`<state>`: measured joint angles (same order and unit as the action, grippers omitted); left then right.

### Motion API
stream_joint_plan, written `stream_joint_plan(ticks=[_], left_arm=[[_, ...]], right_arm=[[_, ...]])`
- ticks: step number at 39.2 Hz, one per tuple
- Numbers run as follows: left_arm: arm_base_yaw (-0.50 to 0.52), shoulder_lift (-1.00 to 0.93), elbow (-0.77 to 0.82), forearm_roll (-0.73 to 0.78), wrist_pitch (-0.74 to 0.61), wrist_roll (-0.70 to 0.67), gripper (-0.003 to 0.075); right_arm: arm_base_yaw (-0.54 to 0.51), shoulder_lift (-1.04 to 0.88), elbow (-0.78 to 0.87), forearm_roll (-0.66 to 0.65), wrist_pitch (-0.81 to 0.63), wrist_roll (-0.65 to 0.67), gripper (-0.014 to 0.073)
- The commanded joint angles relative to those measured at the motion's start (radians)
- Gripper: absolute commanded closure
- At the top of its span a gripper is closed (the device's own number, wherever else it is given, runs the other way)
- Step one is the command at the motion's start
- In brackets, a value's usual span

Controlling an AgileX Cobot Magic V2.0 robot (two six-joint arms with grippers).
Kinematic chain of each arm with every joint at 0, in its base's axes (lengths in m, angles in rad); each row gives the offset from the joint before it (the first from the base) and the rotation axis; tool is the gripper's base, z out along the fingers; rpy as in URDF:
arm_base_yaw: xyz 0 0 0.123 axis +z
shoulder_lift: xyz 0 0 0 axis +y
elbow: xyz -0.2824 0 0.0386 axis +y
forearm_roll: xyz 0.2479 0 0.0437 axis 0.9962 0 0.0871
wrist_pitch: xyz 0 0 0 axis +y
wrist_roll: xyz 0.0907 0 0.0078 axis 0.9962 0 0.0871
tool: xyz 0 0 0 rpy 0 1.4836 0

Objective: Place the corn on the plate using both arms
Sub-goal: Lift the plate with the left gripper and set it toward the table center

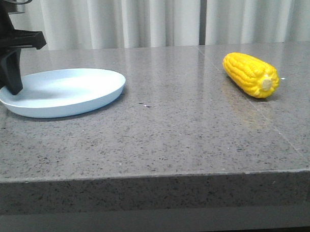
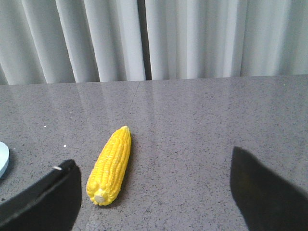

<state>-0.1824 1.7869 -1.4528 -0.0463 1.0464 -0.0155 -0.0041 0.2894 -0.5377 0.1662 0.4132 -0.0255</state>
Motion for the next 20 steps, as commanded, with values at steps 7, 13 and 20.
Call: stream_joint_plan(ticks=[7, 13, 20], left_arm=[[-0.008, -0.072, -0.167, -0.105, 0.066, 0.005, 0.0741], [-0.01, -0.074, -0.284, -0.216, 0.105, 0.005, 0.0741], [-0.068, -0.067, -0.313, -0.255, 0.06, 0.005, 0.0741]], right_arm=[[-0.006, 0.017, -0.034, 0.003, -0.075, -0.002, -0.0055], [-0.006, 0.017, -0.034, 0.003, -0.075, -0.002, -0.0055], [-0.006, 0.017, -0.034, 0.003, -0.075, -0.002, -0.0055]])
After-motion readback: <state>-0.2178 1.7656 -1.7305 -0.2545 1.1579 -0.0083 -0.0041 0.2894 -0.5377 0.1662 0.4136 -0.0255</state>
